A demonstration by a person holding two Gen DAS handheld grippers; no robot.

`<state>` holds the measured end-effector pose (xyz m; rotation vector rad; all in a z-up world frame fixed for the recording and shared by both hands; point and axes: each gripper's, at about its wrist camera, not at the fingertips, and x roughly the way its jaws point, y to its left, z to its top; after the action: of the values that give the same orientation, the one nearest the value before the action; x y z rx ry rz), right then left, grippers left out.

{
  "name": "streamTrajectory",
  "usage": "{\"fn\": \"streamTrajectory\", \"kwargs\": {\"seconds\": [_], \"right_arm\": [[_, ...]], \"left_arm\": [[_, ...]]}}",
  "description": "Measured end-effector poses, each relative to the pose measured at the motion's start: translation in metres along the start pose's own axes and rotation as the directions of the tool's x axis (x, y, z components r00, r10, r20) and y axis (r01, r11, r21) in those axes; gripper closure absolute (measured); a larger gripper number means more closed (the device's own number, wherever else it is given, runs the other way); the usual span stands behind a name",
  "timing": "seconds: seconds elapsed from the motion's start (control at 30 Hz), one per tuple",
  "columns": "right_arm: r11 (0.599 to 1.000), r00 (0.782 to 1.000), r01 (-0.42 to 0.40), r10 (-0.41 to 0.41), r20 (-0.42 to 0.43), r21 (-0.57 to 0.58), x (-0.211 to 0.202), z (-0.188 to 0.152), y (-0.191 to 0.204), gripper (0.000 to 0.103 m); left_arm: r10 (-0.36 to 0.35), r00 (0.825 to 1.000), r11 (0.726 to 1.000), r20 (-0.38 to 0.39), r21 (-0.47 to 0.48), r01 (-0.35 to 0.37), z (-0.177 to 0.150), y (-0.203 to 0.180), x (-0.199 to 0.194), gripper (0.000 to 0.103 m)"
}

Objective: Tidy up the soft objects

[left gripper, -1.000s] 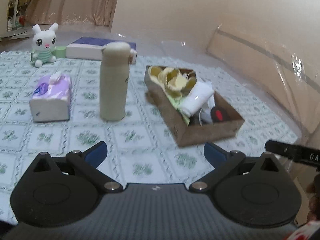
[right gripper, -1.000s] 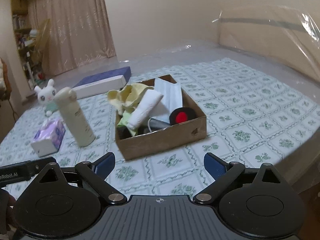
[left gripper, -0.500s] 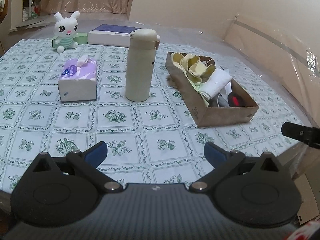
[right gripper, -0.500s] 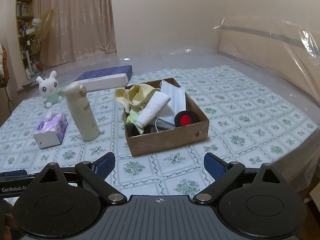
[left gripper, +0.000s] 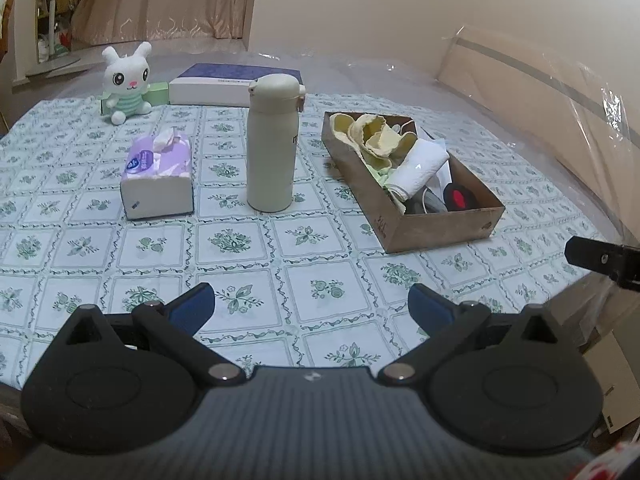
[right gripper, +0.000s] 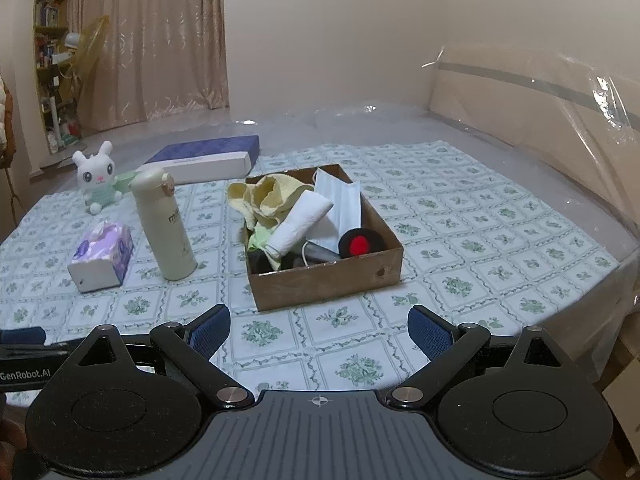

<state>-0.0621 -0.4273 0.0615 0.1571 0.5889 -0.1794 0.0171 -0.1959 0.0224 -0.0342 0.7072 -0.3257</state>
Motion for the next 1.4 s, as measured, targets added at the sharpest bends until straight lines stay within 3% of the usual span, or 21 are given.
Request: {"fn": "streamTrajectory", "kwargs": {"seconds": [0.5, 1.4], "right_arm": [[0.998, 0.999, -0.023, 0.021, -0.036, -0.058, 0.002, -0.016, 0.019, 0.008], [0.998, 0.999, -0.026, 0.024, -0.043, -0.064, 0.011, -0.013, 0.023, 0.008]], "left_arm": [[0.013, 1.000, 0.999, 0.015, 0.036, -0.013, -0.004, -0.004, -0.014, 0.001], [0.019, 1.000, 0.999, 0.021, 0.037, -0.019, -0.002, -0.001, -0.009, 0.001]]}}
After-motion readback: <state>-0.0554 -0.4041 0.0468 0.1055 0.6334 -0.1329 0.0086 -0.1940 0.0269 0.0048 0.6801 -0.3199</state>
